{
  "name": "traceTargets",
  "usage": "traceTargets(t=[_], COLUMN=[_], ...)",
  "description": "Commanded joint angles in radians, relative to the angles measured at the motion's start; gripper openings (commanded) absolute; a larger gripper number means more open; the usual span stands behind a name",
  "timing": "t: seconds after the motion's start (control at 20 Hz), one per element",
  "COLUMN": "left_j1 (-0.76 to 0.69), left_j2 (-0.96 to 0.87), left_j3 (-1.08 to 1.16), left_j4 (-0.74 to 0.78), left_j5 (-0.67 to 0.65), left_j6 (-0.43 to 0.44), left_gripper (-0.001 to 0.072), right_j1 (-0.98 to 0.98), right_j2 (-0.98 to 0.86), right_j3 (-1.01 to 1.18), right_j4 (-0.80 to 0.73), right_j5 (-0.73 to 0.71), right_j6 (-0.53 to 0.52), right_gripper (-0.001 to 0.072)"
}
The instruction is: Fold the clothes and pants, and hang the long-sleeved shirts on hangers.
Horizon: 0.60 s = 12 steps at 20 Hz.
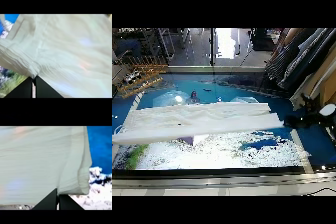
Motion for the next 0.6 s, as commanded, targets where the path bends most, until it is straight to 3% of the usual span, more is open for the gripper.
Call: traceTargets(t=[0.0, 0.1, 0.2, 0.25, 0.3, 0.35, 0.4, 0.45, 0.55], left_j1=[-0.004, -0.004, -0.004, -0.004, -0.004, -0.004, -0.005, -0.005, -0.005], left_j2=[-0.002, -0.006, -0.006, -0.005, -0.004, -0.004, -0.004, -0.003, -0.003], left_j3=[-0.069, -0.122, -0.143, -0.143, -0.139, -0.128, -0.105, -0.076, 0.005], left_j4=[0.205, 0.216, 0.271, 0.278, 0.288, 0.290, 0.285, 0.275, 0.250], left_j5=[-0.082, -0.069, -0.027, -0.018, -0.005, -0.004, -0.004, -0.011, -0.022], left_j6=[0.162, 0.228, 0.229, 0.243, 0.246, 0.245, 0.233, 0.226, 0.175], left_gripper=[0.0009, 0.0009, 0.0010, 0.0027, 0.0187, 0.0539, 0.0704, 0.0710, 0.0709], right_j1=[-0.022, -0.022, -0.022, -0.022, -0.022, -0.022, -0.022, -0.022, -0.018], right_j2=[0.132, 0.171, 0.175, 0.176, 0.177, 0.176, 0.176, 0.175, 0.124], right_j3=[-0.298, -0.431, -0.488, -0.484, -0.458, -0.416, -0.366, -0.321, -0.254], right_j4=[-0.069, -0.074, -0.076, -0.065, -0.046, -0.014, 0.019, 0.074, 0.232], right_j5=[0.033, 0.009, -0.034, -0.043, -0.041, -0.046, -0.085, -0.191, -0.390], right_j6=[-0.056, -0.057, -0.056, -0.053, -0.053, -0.052, -0.037, 0.002, 0.014], right_gripper=[0.0020, 0.0021, 0.0023, 0.0080, 0.0380, 0.0573, 0.0563, 0.0560, 0.0439])
